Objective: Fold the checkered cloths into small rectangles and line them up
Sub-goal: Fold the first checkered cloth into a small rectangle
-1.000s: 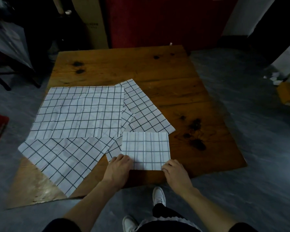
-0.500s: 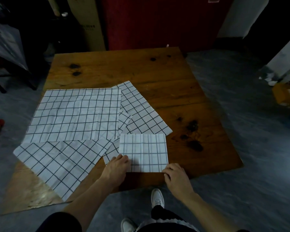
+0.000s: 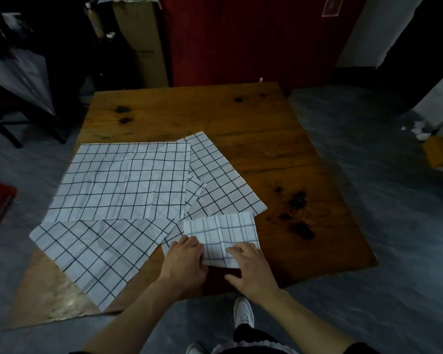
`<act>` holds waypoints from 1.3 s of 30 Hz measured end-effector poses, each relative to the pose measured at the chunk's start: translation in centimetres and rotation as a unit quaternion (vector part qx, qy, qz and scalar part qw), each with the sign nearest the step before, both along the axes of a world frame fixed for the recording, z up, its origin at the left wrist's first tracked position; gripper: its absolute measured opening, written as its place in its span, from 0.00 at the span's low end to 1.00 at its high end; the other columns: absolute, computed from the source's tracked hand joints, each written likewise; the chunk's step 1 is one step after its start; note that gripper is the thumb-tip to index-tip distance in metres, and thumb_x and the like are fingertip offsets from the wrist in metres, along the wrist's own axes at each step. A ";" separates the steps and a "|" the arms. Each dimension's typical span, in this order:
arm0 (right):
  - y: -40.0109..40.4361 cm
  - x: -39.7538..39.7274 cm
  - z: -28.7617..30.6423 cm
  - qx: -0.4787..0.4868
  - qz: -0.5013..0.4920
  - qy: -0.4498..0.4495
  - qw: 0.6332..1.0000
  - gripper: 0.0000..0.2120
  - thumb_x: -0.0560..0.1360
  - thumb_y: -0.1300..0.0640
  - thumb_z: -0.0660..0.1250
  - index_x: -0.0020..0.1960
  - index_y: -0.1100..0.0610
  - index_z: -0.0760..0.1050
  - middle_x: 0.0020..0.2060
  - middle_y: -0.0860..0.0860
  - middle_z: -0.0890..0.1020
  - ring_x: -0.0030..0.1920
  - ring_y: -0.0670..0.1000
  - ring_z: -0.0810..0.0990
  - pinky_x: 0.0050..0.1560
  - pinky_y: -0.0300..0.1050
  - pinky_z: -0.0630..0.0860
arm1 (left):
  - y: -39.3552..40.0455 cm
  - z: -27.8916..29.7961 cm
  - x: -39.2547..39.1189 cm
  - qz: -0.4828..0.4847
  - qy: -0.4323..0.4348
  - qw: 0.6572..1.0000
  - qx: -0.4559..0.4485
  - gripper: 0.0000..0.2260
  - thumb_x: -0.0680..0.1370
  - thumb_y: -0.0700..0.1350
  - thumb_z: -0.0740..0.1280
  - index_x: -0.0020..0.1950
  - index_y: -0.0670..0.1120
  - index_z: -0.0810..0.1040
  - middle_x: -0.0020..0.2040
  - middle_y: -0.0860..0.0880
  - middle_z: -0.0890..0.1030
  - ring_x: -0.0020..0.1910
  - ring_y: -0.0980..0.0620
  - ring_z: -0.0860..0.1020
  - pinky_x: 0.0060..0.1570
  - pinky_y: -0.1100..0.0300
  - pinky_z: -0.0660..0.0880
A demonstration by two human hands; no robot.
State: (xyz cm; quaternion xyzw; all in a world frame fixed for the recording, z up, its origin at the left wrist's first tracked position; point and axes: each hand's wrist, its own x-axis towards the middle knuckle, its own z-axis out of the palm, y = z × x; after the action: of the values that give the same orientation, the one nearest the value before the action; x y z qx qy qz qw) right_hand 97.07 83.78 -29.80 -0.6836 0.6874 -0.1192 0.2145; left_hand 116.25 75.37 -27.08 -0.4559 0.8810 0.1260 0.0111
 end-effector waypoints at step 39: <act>-3.1 -1.9 9.3 0.090 0.014 -0.282 0.955 0.29 0.77 0.60 0.63 0.72 0.38 0.62 0.63 0.41 0.73 0.66 0.41 0.71 0.63 0.39 0.73 | -3.5 4.9 2.2 0.031 0.162 0.986 0.022 0.03 0.78 0.48 0.68 0.46 0.51 0.80 0.43 0.55 0.82 0.41 0.58 0.79 0.45 0.57 0.80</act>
State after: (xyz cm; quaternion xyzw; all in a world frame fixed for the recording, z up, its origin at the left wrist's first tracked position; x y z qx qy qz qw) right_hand 95.13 80.66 -20.50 -0.6098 0.5970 -0.2416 0.4619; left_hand 118.48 71.83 -22.17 -0.4565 0.8535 0.2177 -0.1254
